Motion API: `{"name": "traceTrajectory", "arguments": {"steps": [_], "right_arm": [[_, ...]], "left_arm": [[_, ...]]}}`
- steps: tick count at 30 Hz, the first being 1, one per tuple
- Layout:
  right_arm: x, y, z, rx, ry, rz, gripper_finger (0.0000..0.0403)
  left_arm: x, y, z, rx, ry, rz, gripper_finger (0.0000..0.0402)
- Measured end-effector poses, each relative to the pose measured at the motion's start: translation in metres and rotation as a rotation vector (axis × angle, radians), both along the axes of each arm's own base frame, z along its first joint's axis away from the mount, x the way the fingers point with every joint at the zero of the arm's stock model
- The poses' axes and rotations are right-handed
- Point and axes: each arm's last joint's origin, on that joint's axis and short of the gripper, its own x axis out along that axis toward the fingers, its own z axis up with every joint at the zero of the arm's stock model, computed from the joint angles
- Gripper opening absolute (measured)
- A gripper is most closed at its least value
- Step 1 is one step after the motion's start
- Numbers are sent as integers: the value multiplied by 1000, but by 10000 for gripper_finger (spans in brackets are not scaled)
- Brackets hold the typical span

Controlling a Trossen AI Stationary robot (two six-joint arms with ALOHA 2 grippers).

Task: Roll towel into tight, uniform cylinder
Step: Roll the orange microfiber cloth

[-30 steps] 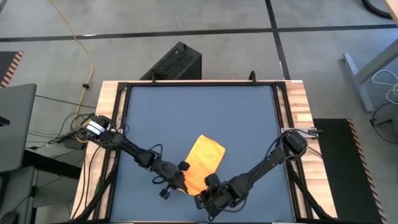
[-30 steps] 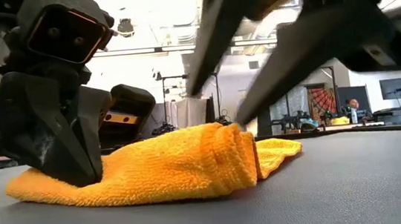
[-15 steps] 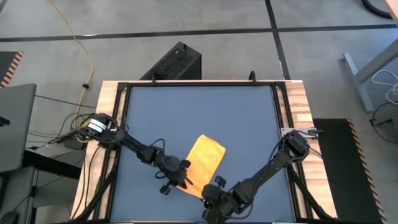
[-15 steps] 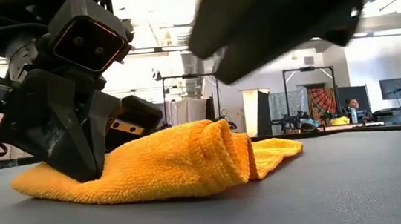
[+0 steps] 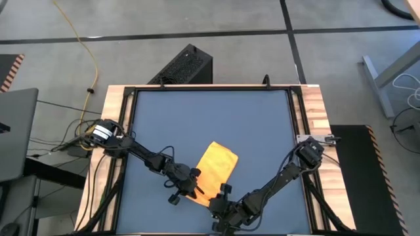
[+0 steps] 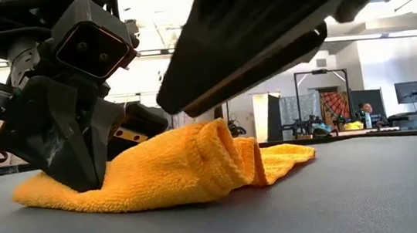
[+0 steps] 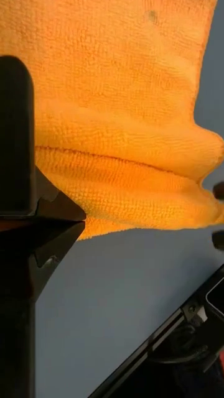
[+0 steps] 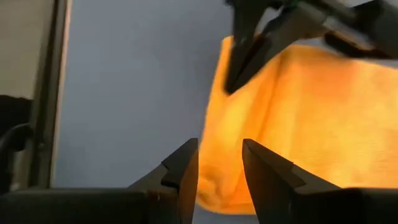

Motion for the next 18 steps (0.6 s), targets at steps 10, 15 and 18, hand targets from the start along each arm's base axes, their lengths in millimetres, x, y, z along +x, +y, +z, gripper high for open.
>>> {"name": "traceTrajectory", "arguments": {"steps": [10, 15, 18], "right_arm": [[9, -6, -18, 29, 46, 5, 147], [11, -13, -22, 132, 51, -129, 121], [11, -14, -20, 206, 45, -184, 70]], "left_arm": [[0, 0, 0, 3, -2, -6, 0], [0, 1, 0, -11, 5, -19, 0], [-1, 1, 0, -48, 25, -56, 0]]}}
